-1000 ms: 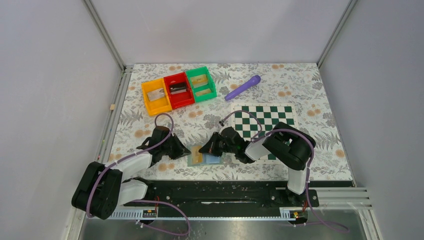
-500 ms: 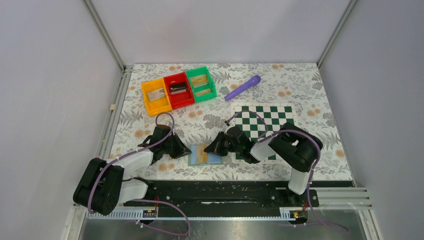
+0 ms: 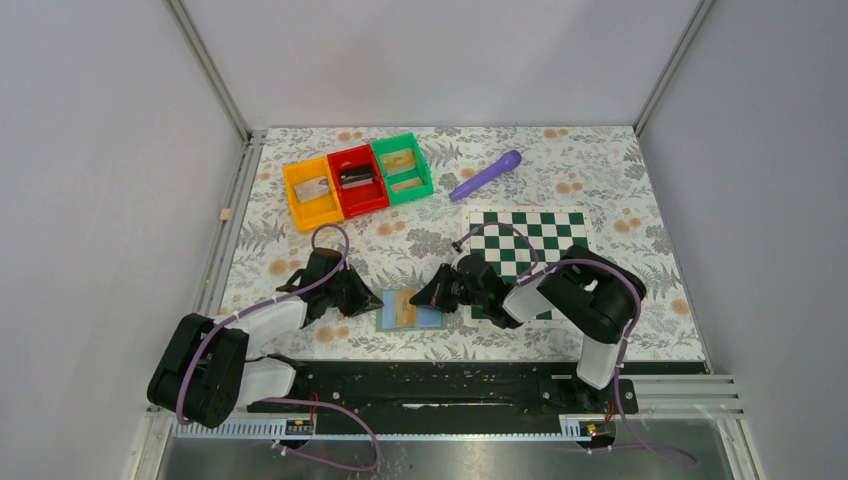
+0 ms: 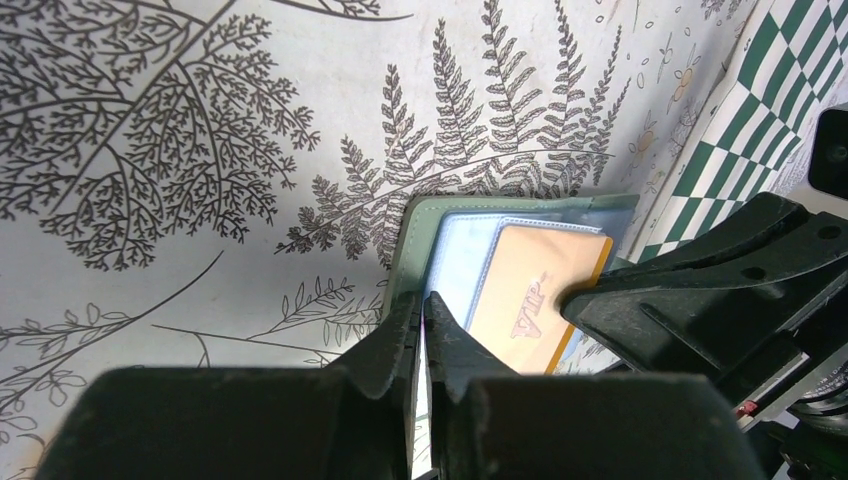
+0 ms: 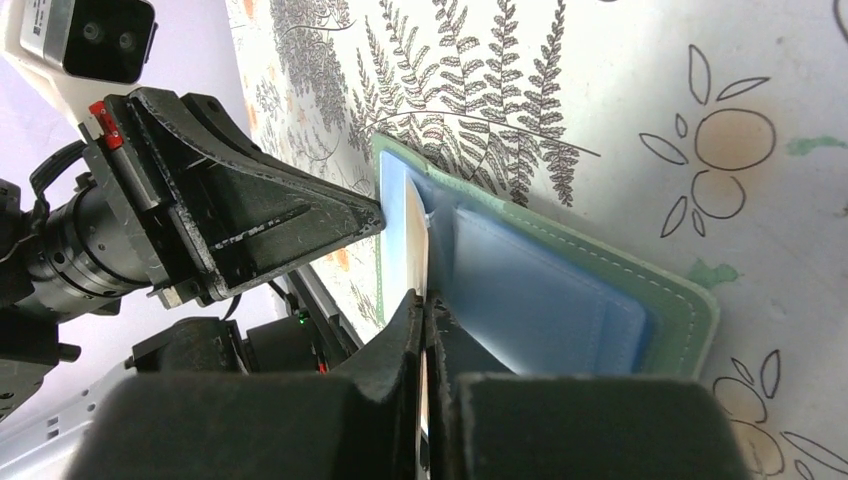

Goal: Take the credit cards out of the card holder
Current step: Remove the credit card from the card holder.

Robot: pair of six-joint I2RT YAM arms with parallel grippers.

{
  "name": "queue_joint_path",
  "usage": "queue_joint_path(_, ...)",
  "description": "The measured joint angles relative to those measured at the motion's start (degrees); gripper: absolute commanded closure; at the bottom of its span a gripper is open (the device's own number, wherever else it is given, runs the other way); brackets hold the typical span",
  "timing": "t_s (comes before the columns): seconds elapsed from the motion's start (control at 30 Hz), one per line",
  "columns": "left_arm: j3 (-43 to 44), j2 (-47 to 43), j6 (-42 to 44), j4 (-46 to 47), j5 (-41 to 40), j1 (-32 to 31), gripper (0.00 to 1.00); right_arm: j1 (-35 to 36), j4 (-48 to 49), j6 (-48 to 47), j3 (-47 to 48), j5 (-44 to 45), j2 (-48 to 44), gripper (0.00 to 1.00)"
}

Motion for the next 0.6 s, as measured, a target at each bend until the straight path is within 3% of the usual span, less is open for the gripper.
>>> queue_joint_path(0.03,0.2,0.1,0.0,-0.2,0.0,0.0,0.93,0.0,0.3,0.1,-0.1,-0.1,0.0,0.91)
queue_joint_path(0.07,0.3,0.2,0.0,-0.3,0.0,0.0,0.93,-0.1,0.5,0.1,-0.3,-0.2,0.0,0.89)
queue_joint_path(0.17,0.7,0.9,0.0,0.1,0.2,-0.1,0.93,-0.4,1.1,0.3,-1.0,-0.5,-0.2,1.0)
queue_joint_path(0.37,1.1,1.5,-0.2,0.3,0.8,-0.1,0.92,-0.6,0.7,0.4,-1.4,-0.6,-1.4,1.0)
queue_joint_path(0.43,1.1,1.5,-0.2,0.3,0.8,-0.1,0.92,-0.6,0.7,0.4,-1.4,-0.6,-1.5,0.88)
queue_joint_path(0.47,1.1,1.5,-0.2,0.3,0.8,-0.1,0.92,-0.6,0.7,0.4,-1.5,-0.6,-1.6,0.87)
queue_joint_path(0.57,1.1,1.5,-0.2,0.3,0.8,-0.1,0.92,-0.6,-0.5,0.3,-1.6,-0.6,-2.2,1.0)
queue_joint_path(0.6,1.1,1.5,-0.2,0.3,0.8,-0.1,0.92,-0.7,-0.7,0.2,-1.6,-0.7,-2.4,1.0)
